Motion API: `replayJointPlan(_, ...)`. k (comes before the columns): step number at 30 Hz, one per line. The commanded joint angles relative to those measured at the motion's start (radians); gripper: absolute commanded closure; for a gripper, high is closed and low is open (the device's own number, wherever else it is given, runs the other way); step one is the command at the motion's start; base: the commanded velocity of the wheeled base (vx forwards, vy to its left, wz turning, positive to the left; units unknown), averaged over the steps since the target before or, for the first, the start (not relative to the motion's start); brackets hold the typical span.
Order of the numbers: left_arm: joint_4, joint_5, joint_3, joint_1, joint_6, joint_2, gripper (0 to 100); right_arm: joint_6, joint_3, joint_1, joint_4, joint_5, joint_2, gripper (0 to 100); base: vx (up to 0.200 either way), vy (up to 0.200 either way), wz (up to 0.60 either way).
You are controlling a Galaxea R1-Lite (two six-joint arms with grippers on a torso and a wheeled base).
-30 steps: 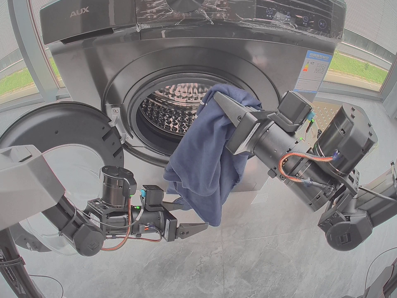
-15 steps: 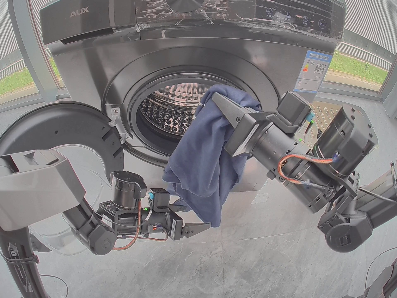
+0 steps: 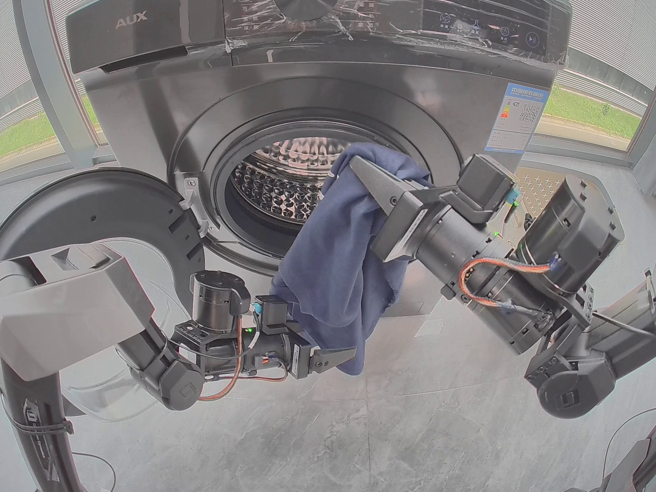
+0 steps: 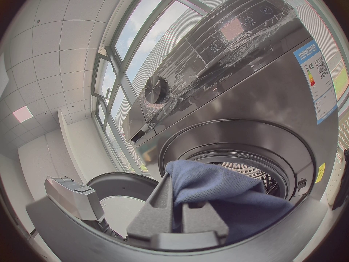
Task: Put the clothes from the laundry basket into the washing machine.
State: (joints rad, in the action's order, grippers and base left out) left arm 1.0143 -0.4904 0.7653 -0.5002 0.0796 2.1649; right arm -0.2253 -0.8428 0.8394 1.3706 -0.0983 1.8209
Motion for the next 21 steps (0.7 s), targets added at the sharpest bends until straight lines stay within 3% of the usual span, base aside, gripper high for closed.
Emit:
replayJointPlan(1,0.035,0.000,-0.003,0.000,0.003,0.000,0,0.000,0.001,0.001,0.001,0.000,0.002,100,0.000,0.000,0.00)
replayJointPlan(11,0.110,0.009,-0.006,0.000,0.003,0.026,0,0.000,0.001,0.000,0.001,0.002,0.003,100,0.000,0.000,0.00)
replayJointPlan(12,0.115,0.018,-0.006,0.000,0.003,0.029,100,0.000,0.001,0.000,0.001,0.002,0.003,100,0.000,0.000,0.00)
replayJointPlan(21,0.184,0.030,-0.017,0.002,0.003,0.055,100,0.000,0.016,0.000,0.002,0.002,0.002,100,0.000,0.000,0.00)
